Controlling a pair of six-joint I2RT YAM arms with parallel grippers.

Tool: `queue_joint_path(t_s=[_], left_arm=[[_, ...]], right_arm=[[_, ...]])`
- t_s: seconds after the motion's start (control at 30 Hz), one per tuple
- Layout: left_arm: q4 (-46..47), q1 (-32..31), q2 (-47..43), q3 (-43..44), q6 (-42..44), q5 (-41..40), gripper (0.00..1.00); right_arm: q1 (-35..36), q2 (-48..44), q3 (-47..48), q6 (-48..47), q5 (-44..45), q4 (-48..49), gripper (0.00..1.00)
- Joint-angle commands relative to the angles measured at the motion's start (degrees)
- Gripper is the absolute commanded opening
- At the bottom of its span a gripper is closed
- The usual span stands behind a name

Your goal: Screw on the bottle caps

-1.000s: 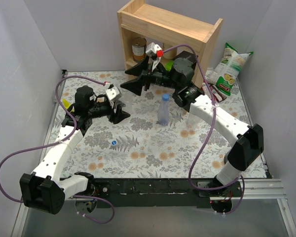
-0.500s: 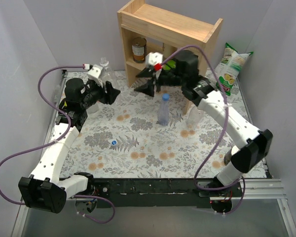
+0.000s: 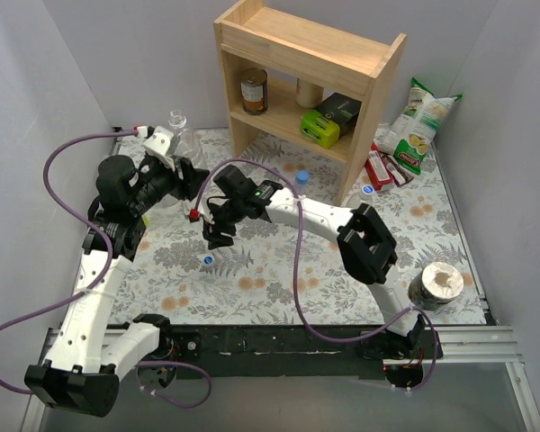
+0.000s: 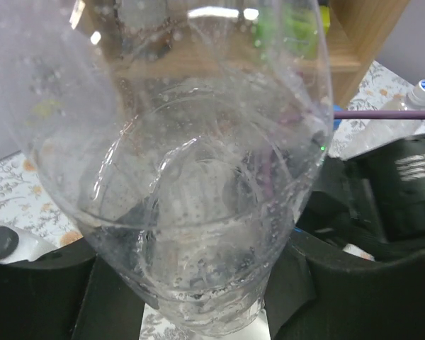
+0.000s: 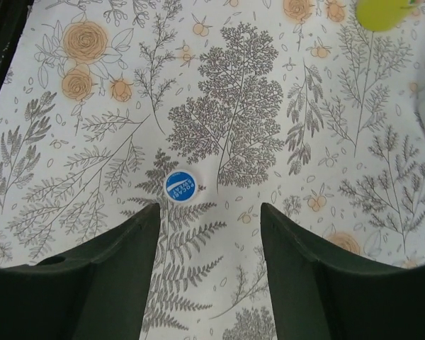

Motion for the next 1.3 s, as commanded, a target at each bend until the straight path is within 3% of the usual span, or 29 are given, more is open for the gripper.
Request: queue_joint_path(t_s=[0.0,0.2,0.6,0.87,1.27], left_arm=[[-2.89,1.19,-4.54,-3.0,-0.59,4.75,0.0],[-1.76,2.51,-5.87,-4.76,-1.9,6.07,0.0],[-0.17,3.21,-6.65,-7.49,-3.58,6.87,0.0],[0.0,4.44,-8.24,-8.54,-2.44,-6.82,0.0],[-0.7,5.49,-8.68,-8.46,-3.05,-8.34,0.0]], right_arm=[[0.52,4.49,6.03,-1.88,-4.23,0.1,0.67],[2.63,8.36,5.85,-1.53,-1.07,0.54,0.72],[4.39,11.61,3.3,-5.05,1.21,0.01,0.63],[4.48,12.58,2.42,-4.26,1.04,1.69,0.61],[4.57,14.25,1.98,-3.29,3.76,2.04,0.5]])
